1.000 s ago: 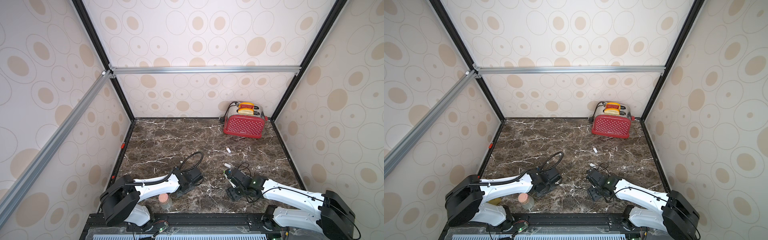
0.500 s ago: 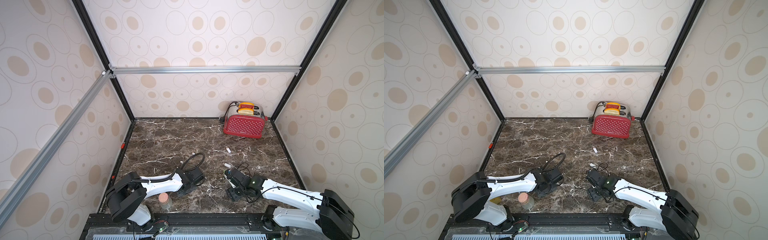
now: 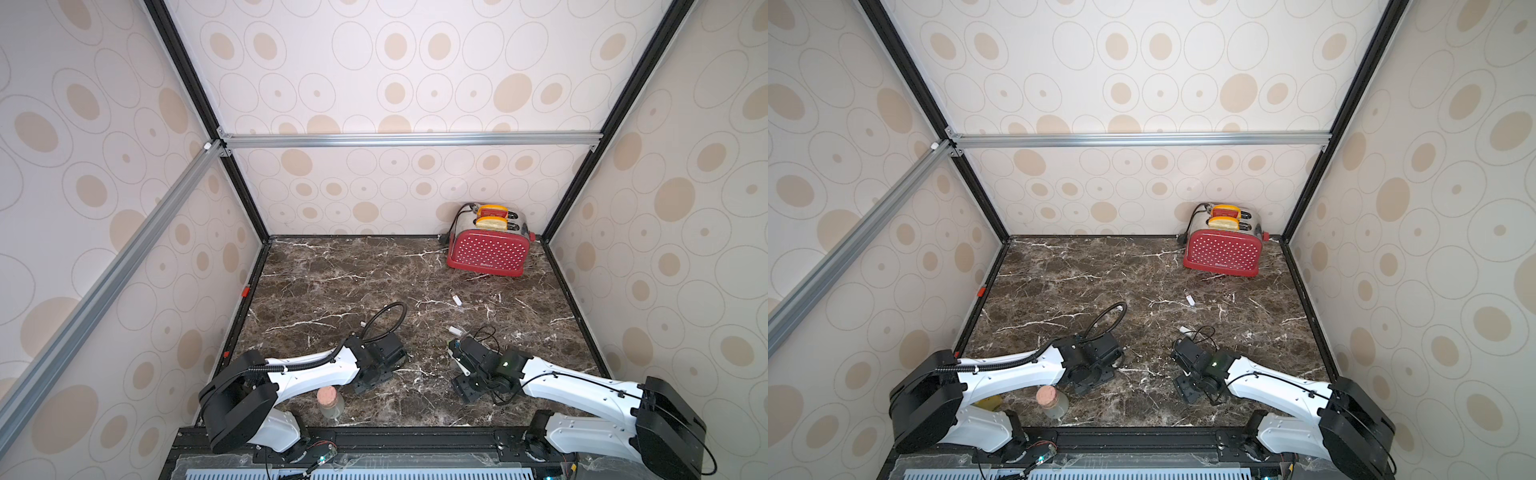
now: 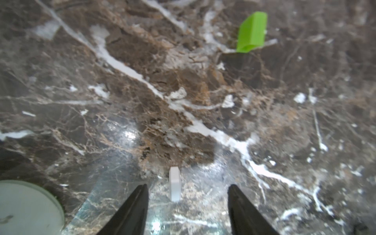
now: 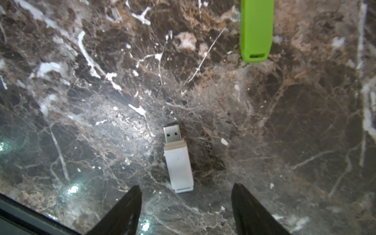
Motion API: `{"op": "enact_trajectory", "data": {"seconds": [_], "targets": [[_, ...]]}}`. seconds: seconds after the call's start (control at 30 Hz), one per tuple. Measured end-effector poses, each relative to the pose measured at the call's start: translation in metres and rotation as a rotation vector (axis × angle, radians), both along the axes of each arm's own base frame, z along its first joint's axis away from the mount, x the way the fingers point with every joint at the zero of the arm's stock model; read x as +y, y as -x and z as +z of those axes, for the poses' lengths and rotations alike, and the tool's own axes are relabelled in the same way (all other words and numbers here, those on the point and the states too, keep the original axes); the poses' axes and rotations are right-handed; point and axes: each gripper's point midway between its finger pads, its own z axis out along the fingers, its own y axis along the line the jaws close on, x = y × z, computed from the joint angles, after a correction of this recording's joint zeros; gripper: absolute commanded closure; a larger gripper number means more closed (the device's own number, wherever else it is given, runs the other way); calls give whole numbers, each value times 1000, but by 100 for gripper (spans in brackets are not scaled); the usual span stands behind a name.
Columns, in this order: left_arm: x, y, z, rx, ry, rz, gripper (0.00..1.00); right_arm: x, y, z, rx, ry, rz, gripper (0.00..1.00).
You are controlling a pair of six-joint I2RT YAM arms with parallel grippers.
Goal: Close the usb drive cover
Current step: Pick up the cover from the center of the board.
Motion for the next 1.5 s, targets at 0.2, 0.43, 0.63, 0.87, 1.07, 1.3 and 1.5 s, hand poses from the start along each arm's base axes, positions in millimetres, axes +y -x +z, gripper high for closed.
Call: {"op": "enact_trajectory", "data": {"seconds": [0.2, 0.43, 0.63, 0.87, 1.07, 1.3, 1.5], "targets": [[-1, 3, -1, 43, 74, 47, 40, 0, 0, 0, 0, 0, 0, 26], [11, 11, -10, 136, 66, 102, 40, 0, 0, 0, 0, 0, 0, 26], [14, 18, -20, 215, 24, 113, 45, 0, 0, 0, -1, 0, -1, 26], [16, 13, -20, 231, 10, 122, 49, 0, 0, 0, -1, 0, -1, 26], [21, 7, -20, 229, 9, 131, 53, 0, 0, 0, -1, 0, -1, 26], [20, 4, -21, 239, 6, 122, 59, 0, 0, 0, 0, 1, -1, 26], [16, 4, -21, 253, 9, 121, 61, 0, -1, -1, -1, 5, -1, 26]]}}
